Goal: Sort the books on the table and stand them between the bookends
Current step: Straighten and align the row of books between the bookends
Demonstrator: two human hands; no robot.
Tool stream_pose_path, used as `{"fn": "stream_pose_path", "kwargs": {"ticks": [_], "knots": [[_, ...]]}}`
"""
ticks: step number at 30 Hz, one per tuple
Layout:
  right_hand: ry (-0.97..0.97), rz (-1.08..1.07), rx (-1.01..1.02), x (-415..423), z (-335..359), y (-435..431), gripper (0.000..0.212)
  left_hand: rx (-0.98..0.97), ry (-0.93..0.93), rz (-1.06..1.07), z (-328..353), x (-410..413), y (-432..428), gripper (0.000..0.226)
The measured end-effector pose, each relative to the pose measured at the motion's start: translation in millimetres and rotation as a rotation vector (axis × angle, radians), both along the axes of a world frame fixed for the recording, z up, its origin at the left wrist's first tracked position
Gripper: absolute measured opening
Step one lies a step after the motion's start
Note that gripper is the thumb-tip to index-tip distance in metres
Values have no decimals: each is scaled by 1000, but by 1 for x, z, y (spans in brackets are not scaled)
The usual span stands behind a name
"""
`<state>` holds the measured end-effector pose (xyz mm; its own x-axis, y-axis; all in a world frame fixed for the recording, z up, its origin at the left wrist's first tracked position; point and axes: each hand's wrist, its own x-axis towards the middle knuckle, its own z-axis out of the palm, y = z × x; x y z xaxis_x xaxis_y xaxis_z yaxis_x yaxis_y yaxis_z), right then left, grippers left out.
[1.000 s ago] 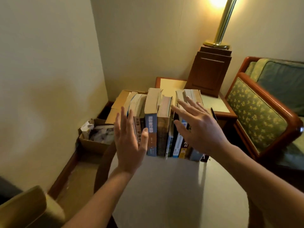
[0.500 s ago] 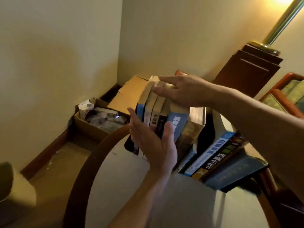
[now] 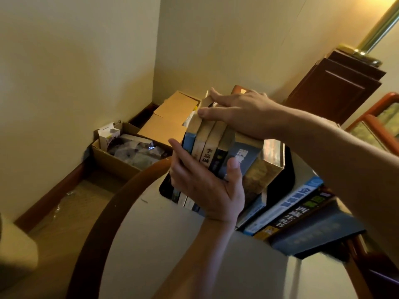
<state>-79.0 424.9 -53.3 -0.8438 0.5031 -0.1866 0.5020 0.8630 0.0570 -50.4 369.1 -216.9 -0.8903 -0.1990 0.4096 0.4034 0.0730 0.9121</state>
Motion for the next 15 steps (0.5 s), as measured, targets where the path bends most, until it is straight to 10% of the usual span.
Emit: {"fn": "stream_pose_path", "kwargs": {"ticks": [15], "knots": [[132,24,-70,11,1,-4,68,-15,13,-33,-6,2,-3,100]]}}
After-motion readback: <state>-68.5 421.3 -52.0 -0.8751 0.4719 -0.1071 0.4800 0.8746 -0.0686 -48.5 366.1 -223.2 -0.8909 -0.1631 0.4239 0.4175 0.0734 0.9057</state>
